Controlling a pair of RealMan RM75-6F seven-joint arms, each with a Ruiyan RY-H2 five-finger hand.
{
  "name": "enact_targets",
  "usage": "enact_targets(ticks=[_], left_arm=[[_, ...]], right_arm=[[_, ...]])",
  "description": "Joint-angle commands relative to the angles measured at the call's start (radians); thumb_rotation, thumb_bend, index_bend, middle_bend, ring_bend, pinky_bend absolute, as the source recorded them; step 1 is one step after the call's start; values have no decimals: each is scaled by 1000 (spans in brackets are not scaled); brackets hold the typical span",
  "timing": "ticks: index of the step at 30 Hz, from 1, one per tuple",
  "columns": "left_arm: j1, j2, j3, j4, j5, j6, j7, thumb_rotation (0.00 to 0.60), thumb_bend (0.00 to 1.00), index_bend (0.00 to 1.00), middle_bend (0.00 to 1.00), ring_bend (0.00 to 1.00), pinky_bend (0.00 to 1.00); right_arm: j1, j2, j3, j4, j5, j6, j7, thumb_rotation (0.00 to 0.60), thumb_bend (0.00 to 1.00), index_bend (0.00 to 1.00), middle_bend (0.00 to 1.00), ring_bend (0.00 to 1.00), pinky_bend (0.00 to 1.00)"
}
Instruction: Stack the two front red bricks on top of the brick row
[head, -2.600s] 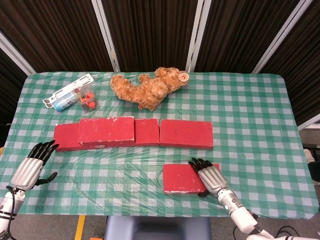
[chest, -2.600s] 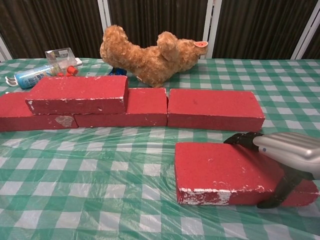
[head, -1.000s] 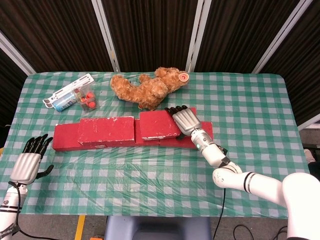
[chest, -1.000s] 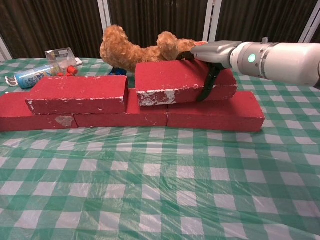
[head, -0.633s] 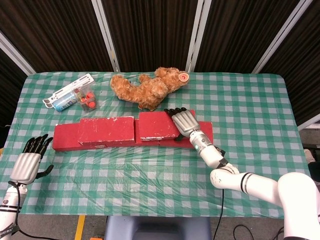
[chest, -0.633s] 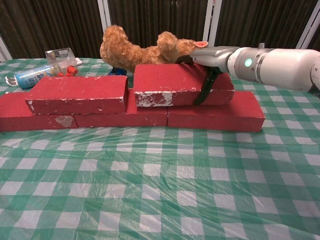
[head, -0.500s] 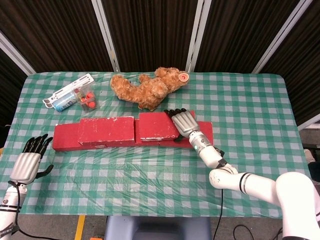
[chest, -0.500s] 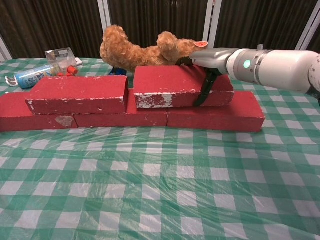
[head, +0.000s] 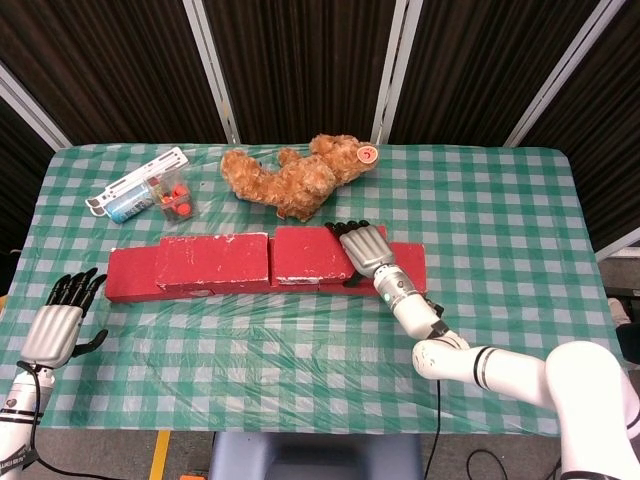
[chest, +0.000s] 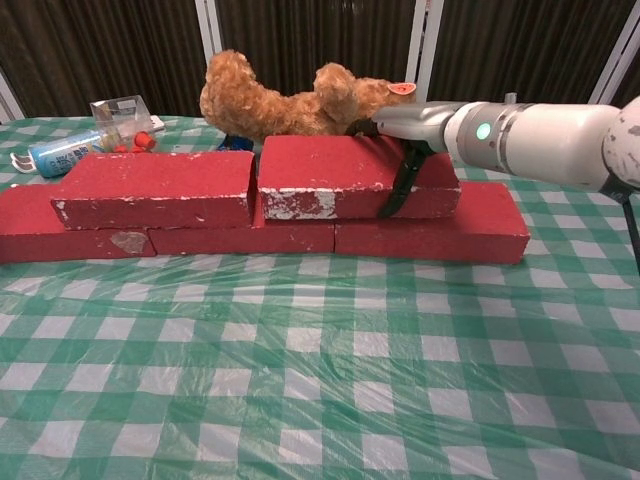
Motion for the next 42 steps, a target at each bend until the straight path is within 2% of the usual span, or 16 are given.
enact_targets(ticks=[1, 9, 15, 22, 28, 32, 42], left_arm=[[0, 0, 0, 2, 0, -1, -1, 600, 295, 0, 0, 0, 0], [0, 2, -3, 6, -2, -2, -6, 600, 296, 0, 0, 0, 0], [1, 3, -2, 4, 0, -6, -6, 600, 297, 0, 0, 0, 0], [2, 3, -3, 3, 0, -4, -1, 600, 295, 0, 0, 0, 0], [0, 2, -5, 7, -4, -10, -4, 600, 296, 0, 0, 0, 0], [2, 3, -5, 6, -3, -7, -5, 600, 296, 0, 0, 0, 0], [3, 5, -6, 7, -1, -4, -13, 600, 295, 0, 0, 0, 0]], right_arm=[[7, -5, -5, -2, 14, 7, -10, 600, 116, 450, 324, 270, 371], [25, -15, -18, -3, 48, 14, -30, 600, 116, 432, 324, 269, 372], [31, -23, -22, 4, 70, 15, -28, 600, 116, 331, 310, 242, 371], [40, -33, -25, 20, 77, 5, -19, 600, 116, 267, 276, 227, 371], [46, -41, -27, 31, 86, 2, -13, 600, 116, 127, 238, 194, 362], [51, -39, -28, 28, 108, -2, -18, 600, 116, 7, 177, 135, 322], [61, -34, -29, 14, 127, -9, -10, 600, 116, 0, 101, 66, 277]])
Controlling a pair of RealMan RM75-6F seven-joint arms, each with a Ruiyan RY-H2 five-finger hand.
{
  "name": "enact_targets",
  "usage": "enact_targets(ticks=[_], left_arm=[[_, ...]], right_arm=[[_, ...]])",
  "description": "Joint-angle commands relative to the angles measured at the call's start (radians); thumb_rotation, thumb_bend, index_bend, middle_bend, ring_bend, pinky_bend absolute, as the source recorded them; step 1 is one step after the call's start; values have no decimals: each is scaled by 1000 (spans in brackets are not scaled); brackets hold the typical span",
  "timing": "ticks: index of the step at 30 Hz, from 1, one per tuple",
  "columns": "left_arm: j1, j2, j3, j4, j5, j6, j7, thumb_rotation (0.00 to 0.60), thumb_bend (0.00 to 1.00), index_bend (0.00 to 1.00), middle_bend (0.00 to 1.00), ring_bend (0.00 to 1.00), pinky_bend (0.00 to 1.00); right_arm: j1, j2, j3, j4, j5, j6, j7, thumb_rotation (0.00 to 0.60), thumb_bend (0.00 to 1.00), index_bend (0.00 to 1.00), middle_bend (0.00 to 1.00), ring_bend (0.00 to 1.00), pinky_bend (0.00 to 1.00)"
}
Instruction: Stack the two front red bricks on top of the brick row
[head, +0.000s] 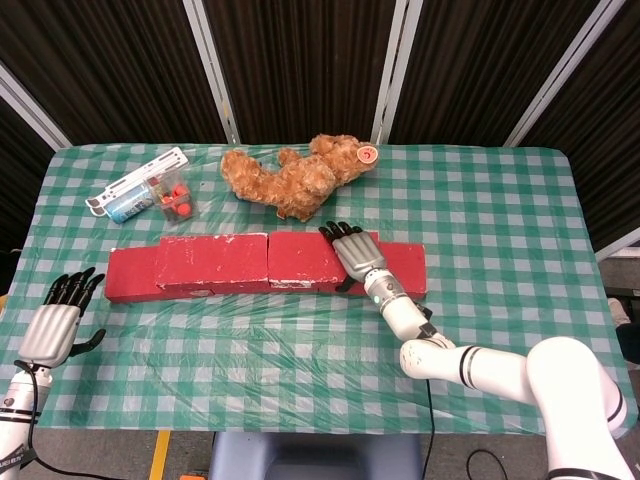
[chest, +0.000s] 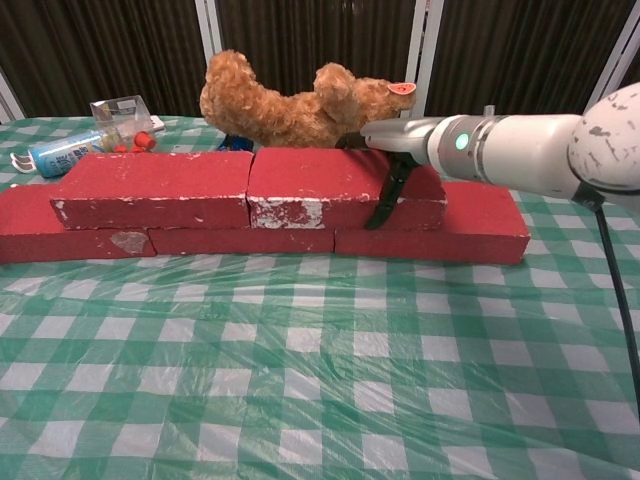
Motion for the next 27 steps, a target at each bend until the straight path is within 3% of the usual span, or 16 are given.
enact_targets(ticks=[1, 11, 19, 27], left_arm=[[0, 1, -1, 1, 0, 1, -2, 600, 295, 0, 0, 0, 0], [3, 4, -1, -1, 2, 5, -7, 600, 294, 0, 0, 0, 0], [4, 5, -2, -1, 2, 8, -7, 600, 294, 0, 0, 0, 0], [5, 5, 0, -6, 7, 11, -4, 600, 294, 0, 0, 0, 0]], right_arm=[[2, 0, -2, 0, 1, -2, 0, 600, 116, 0, 97, 64, 275], [19, 1, -16, -8, 53, 5, -25, 600, 116, 0, 6, 0, 173], [31, 1, -21, -22, 92, 37, -55, 600, 108, 0, 0, 0, 105], [12, 77, -15, -121, 95, 66, -44, 600, 53, 0, 0, 0, 37]])
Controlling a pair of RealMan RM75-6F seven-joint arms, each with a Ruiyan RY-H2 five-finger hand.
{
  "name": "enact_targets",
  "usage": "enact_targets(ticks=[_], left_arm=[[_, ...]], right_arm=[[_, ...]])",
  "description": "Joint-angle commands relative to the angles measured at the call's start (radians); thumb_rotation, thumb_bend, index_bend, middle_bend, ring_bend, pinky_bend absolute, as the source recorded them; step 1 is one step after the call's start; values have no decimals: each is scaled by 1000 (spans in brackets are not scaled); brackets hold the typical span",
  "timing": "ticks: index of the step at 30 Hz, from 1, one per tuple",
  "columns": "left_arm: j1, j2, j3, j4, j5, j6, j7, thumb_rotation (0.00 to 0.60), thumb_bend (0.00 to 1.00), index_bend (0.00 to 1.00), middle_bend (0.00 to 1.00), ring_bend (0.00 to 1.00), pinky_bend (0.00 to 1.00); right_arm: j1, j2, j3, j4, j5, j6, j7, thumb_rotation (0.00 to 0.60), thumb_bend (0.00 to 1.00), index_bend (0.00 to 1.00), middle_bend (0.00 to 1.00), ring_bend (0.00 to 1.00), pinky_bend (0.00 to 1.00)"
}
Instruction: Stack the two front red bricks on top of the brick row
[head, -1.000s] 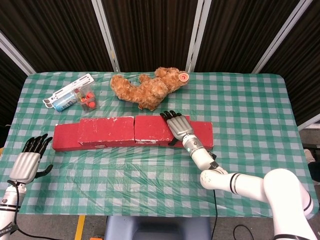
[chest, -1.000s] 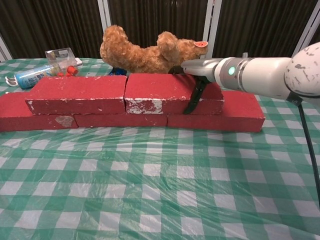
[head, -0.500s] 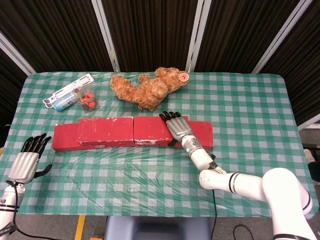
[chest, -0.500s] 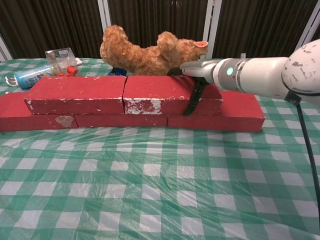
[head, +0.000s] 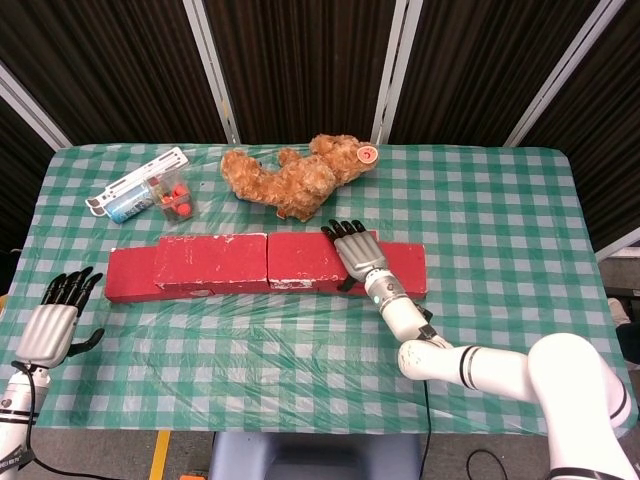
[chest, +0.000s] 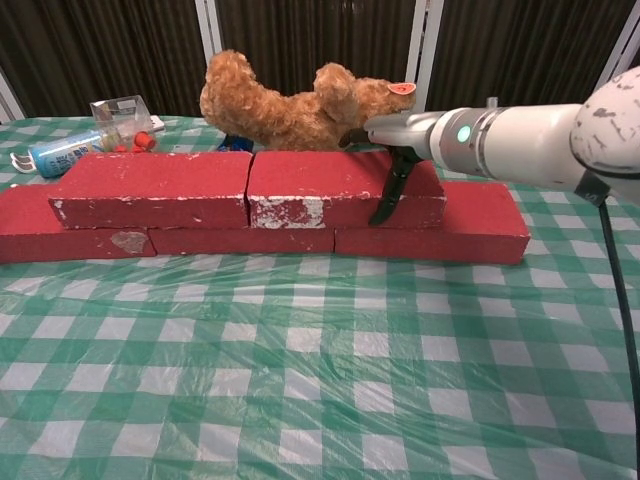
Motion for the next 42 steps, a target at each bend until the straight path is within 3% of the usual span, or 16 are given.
enact_targets(ticks=[1, 10, 15, 17, 27, 42], left_arm=[[1, 1, 1, -3, 2, 3, 2, 600, 294, 0, 0, 0, 0], [8, 5, 8, -25, 19, 24, 21, 600, 294, 0, 0, 0, 0], [8, 4, 9, -35, 20, 22, 35, 600, 294, 0, 0, 0, 0], [7, 4, 10, -36, 19, 20, 39, 600, 294, 0, 0, 0, 0], [-3, -7, 10, -33, 16, 0, 51, 600, 295, 0, 0, 0, 0], [2, -2, 6, -28, 7, 4, 43, 600, 296, 0, 0, 0, 0]], right_arm=[[-15, 50, 0, -60, -4, 16, 7, 600, 51, 0, 0, 0, 36], [-131, 261, -50, -255, -158, 94, 70, 600, 48, 0, 0, 0, 5], [-210, 356, -99, -274, -251, 108, 122, 599, 48, 5, 0, 0, 0], [-231, 371, -116, -265, -278, 105, 136, 591, 48, 55, 0, 0, 0], [-254, 318, -161, -167, -329, 5, 159, 563, 48, 217, 0, 0, 0], [-223, 251, -138, -143, -324, -61, 170, 555, 48, 202, 0, 0, 0]])
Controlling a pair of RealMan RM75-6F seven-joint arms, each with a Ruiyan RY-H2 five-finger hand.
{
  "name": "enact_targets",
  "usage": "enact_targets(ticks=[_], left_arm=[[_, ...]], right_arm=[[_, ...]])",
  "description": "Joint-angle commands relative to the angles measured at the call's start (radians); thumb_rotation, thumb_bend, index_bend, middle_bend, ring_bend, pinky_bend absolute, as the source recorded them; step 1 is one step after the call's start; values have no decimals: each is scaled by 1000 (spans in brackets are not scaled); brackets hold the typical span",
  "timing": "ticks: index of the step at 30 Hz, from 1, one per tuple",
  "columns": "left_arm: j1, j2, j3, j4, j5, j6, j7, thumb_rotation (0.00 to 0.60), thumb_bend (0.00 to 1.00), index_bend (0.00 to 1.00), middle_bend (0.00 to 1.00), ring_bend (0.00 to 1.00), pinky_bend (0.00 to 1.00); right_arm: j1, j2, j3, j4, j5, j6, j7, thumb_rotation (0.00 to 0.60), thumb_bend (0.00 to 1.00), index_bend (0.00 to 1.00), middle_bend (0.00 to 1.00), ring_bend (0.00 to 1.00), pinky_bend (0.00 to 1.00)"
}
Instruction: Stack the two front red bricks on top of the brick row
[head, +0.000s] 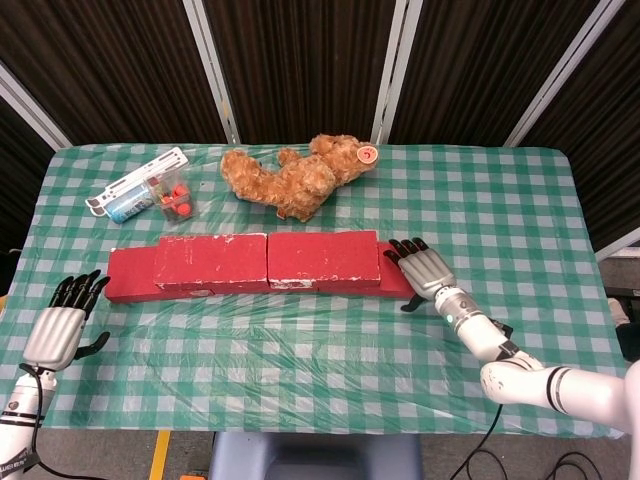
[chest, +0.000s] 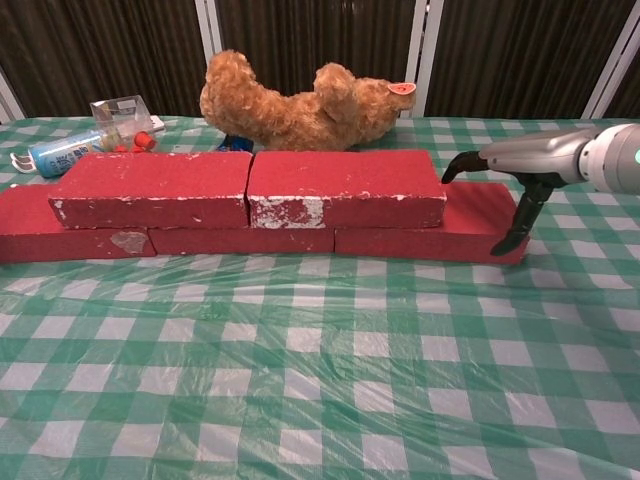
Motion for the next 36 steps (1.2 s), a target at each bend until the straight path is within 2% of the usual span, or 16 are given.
enact_targets(ticks=[1, 6, 19, 22, 24, 27, 29, 30, 31, 33, 36], left_arm=[[1, 1, 0, 0, 0, 0, -2, 600, 296, 0, 0, 0, 0], [1, 1, 0, 0, 0, 1, -1, 600, 298, 0, 0, 0, 0], [3, 3, 0, -6, 2, 6, 0, 600, 297, 0, 0, 0, 0], [5, 4, 1, -8, 6, 12, 2, 600, 298, 0, 0, 0, 0], [7, 6, 0, -12, 9, 20, 5, 600, 298, 0, 0, 0, 0], [9, 7, 1, -15, 10, 24, 7, 600, 305, 0, 0, 0, 0], [12, 8, 1, -19, 13, 32, 11, 600, 322, 0, 0, 0, 0], [15, 9, 4, -27, 21, 42, 19, 600, 328, 0, 0, 0, 0], [20, 8, 8, -36, 28, 53, 34, 600, 331, 0, 0, 0, 0], [27, 7, 8, -52, 26, 64, 65, 600, 335, 0, 0, 0, 0], [42, 7, 5, -76, 8, 76, 112, 600, 345, 0, 0, 0, 0]], right_arm=[[3, -6, 5, 1, 0, -7, 8, 554, 48, 198, 0, 0, 0], [7, -13, 6, 3, -1, -16, 12, 550, 48, 164, 0, 0, 0], [0, 17, 4, -19, -4, -14, 30, 543, 48, 156, 0, 0, 0], [-26, 56, -3, -55, -18, 22, 41, 541, 48, 84, 0, 0, 0], [-72, 94, -13, -104, -61, 96, 52, 539, 48, 18, 0, 0, 0], [-96, 106, -19, -124, -89, 137, 58, 538, 48, 0, 0, 0, 0], [-152, 126, -37, -155, -156, 230, 72, 540, 48, 0, 0, 0, 0], [-230, 143, -77, -176, -231, 346, 82, 538, 48, 0, 0, 0, 0], [-330, 150, -138, -185, -316, 486, 87, 539, 48, 0, 0, 0, 0], [-465, 116, -206, -122, -458, 683, 116, 539, 48, 0, 0, 0, 0], [-613, 62, -237, -7, -554, 888, 187, 539, 48, 0, 0, 0, 0]])
